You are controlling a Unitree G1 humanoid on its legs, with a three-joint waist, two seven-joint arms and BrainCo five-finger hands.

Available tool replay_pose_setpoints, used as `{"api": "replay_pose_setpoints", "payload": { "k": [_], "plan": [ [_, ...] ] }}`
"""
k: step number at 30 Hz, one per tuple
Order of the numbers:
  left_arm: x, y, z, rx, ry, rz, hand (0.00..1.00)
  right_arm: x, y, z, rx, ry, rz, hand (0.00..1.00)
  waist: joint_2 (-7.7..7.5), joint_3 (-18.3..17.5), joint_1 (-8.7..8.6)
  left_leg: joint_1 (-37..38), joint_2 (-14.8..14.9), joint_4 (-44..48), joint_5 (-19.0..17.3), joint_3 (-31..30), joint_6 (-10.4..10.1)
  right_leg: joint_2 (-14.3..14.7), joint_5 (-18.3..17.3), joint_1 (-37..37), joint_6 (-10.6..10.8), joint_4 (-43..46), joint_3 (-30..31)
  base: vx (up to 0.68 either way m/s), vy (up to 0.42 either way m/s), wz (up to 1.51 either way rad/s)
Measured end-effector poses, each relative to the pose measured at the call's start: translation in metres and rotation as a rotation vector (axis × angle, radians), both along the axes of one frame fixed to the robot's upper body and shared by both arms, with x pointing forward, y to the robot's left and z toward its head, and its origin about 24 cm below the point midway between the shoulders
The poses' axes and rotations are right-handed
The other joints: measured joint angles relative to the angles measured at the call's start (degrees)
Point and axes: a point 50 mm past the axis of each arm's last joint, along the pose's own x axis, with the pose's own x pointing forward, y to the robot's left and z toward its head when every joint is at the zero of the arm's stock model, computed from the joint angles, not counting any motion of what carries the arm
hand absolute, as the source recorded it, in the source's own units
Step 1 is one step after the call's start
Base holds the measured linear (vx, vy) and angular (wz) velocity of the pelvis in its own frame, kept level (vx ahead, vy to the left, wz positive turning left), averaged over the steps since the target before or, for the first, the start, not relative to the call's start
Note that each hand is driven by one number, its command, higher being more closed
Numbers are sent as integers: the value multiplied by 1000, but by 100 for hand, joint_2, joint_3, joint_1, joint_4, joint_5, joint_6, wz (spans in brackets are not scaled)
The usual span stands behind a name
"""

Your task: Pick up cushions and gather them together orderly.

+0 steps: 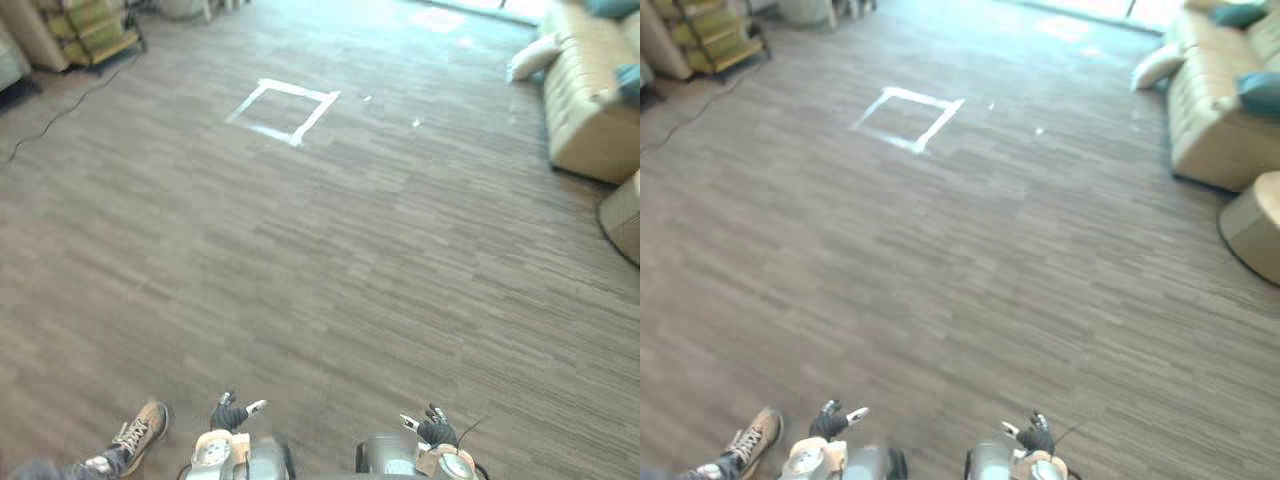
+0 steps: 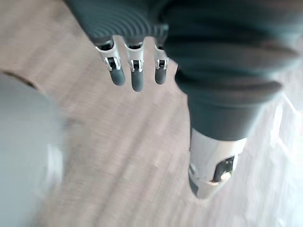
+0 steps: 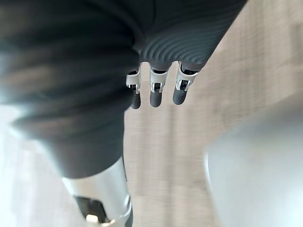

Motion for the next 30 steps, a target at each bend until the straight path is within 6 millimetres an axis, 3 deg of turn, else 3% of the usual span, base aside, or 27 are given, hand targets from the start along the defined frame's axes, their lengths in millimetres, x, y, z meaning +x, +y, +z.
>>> {"api": "replay_pose_setpoints", "payload": {
  "k": [2, 5, 6, 7, 8, 9, 10, 11, 12, 13, 14, 15, 17, 19, 20, 21, 22, 23, 24, 25, 26, 27, 28, 29, 30],
  "plan": [
    [-1, -6, -2, -8, 18, -35, 0, 5, -1, 2, -1, -23, -1, 0, 24, -1, -148, 434, 17, -474, 7, 7, -12, 60, 128, -417, -99, -1158, -474, 560, 70, 7],
    [0, -13, -5, -16, 39, -70, 0, 17, -4, 6, -10, -45, 18, 0, 136, 67, -290, 960, 132, -925, -18, 3, -136, 306, 1302, -687, -298, -3588, -865, 672, -22, 19],
    [-3, -13, -6, -15, 48, -70, 0, 19, -4, 7, -9, -50, 20, 0, 136, 66, -341, 1224, 159, -949, -125, -26, -394, 360, 1782, -746, -419, -4210, -894, 751, -114, 21],
    [-4, -13, -7, -17, 52, -68, 0, 20, -4, 7, -7, -56, 22, 0, 161, 72, -361, 1408, 206, -939, -207, -54, -533, 452, 2350, -740, -776, -4196, -774, 946, -171, 7],
    [-7, -15, -8, -28, 63, -56, 0, 21, -8, 8, -14, -62, 17, 0, 289, -5, -363, 1532, 361, -837, -213, -89, -679, 540, 2711, -784, -1025, -3844, -756, 790, -168, -11],
    [-8, -18, -9, -40, 65, -41, 0, 24, -9, 10, -15, -71, 14, 0, 459, -14, -335, 1514, 525, -579, -127, -169, -863, 588, 2444, -831, -1126, -3436, -797, 787, -235, -15],
    [-7, -21, -9, -56, 60, -25, 0, 24, -13, 10, -15, -73, -3, 0, 500, 17, -339, 1251, 682, 431, 396, -364, -1089, 618, 1935, -742, -1081, -2893, -844, 602, -248, -16],
    [-7, -23, -9, -66, 57, -10, 0, 23, -13, 10, -15, -71, -7, 0, 506, 28, -342, 1059, 730, 999, 711, -461, -998, 635, 1745, -625, -1090, -2803, -834, 744, -339, -26],
    [-6, -22, -8, -75, 41, 30, 0, 21, -17, 10, -28, -67, -1, 0, 662, 84, -331, 353, 1033, 2857, 1701, -765, -741, 846, 1443, -65, -1083, -3027, -696, 707, -225, -67],
    [-7, -23, -7, -83, 32, 46, 0, 22, -20, 11, -41, -58, 19, 0, 784, 133, -261, -281, 1281, 4375, 1446, -856, -675, 1156, 1324, 454, -1149, -3333, -492, 700, -142, -91],
    [-5, -21, -5, -80, 17, 48, 0, 22, -18, 10, -41, -56, 27, 0, 800, 161, -193, -550, 1318, 4957, 1225, -850, -669, 1274, 1227, 736, -1197, -3466, -313, 698, -23, -121],
    [-1, -19, -2, -70, -6, 48, 0, 21, -13, 8, -33, -43, 41, 0, 708, 209, -90, -1014, 1266, 5361, 854, -826, -542, 1354, 1038, 1277, -1240, -3705, -34, 809, -44, -110],
    [3, -8, 3, -39, -39, 44, 0, 20, -7, 7, -20, -32, 58, 0, 534, 207, -38, -1678, 1093, 4860, 496, -645, -443, 1353, 856, 1962, -1206, -4114, 321, 715, -45, -91],
    [4, -4, 5, -29, -61, 46, 0, 19, -3, 5, -9, -21, 62, 0, 454, 197, -17, -2139, 862, 3625, 306, -513, -376, 1276, 757, 2402, -1027, -4343, 573, 519, 4, -70],
    [4, -3, 6, -24, -70, 49, 0, 17, -2, 3, -4, -7, 60, 0, 396, 208, 15, -2341, 501, 2086, 378, -471, -363, 1152, 634, 2718, -882, -4505, 791, 715, 114, -84],
    [4, -3, 7, -23, -74, 51, 0, 15, -2, 1, -5, 5, 56, 0, 389, 223, 108, -2419, 189, 603, 775, -519, -411, 1026, 551, 3081, -764, -4749, 1005, 864, 157, -99],
    [3, -4, 7, -29, -77, 59, 0, 13, -3, 1, -8, 11, 53, 0, 416, 222, 163, -2491, 115, -81, 1033, -581, -521, 1005, 512, 3254, -696, -4887, 1131, 872, 251, -99],
    [3, -6, 7, -38, -83, 71, 0, 10, -4, -1, -14, 21, 52, 0, 522, 170, 247, -2658, 103, -475, 1145, -654, -588, 1053, 445, 3401, -589, -4999, 1312, 739, 312, -105],
    [5, -8, 8, -47, -90, 71, 0, 5, -7, -3, -20, 46, 54, 0, 580, 137, 282, -2742, 172, -233, 1754, -709, -253, 1086, 305, 3688, -523, -4995, 1535, 755, 341, -85],
    [6, -7, 8, -43, -90, 64, 0, 5, -5, -4, -17, 47, 57, 0, 561, 121, 290, -2739, 152, -178, 1871, -694, -208, 1061, 290, 3733, -506, -4965, 1564, 787, 355, -58],
    [5, 2, 8, -10, -78, 40, 0, 2, 5, -6, 13, 51, 50, 0, 218, -67, 218, -2640, -89, -84, 2096, -551, 38, 699, 265, 3609, -467, -4416, 1618, 806, 341, -25],
    [4, 8, 9, 3, -74, 37, 0, -3, 7, -7, 24, 56, 31, 0, -25, -130, 215, -2439, -286, 21, 1813, -372, 302, 486, 232, 3148, -299, -3142, 1727, 787, 331, -22],
    [4, 10, 9, 9, -73, 36, 0, -5, 9, -8, 30, 61, 28, 0, -98, -129, 228, -2364, -370, 81, 1681, -336, 316, 406, 274, 2987, -146, -2666, 1760, 767, 311, -14],
    [3, 14, 8, 22, -62, 34, 0, -12, 13, -10, 44, 77, 19, 0, -257, -112, 193, -2100, -592, 375, 1204, -298, 380, 207, 854, 2400, 585, -1015, 1856, 737, 272, -4],
    [4, 14, 7, 24, -50, 33, 0, -13, 11, -10, 44, 71, 7, 0, -240, -90, 164, -1796, -688, 634, 754, -314, 389, 119, 1070, 1874, 851, 309, 1865, 725, 254, -5]
  ]
}}
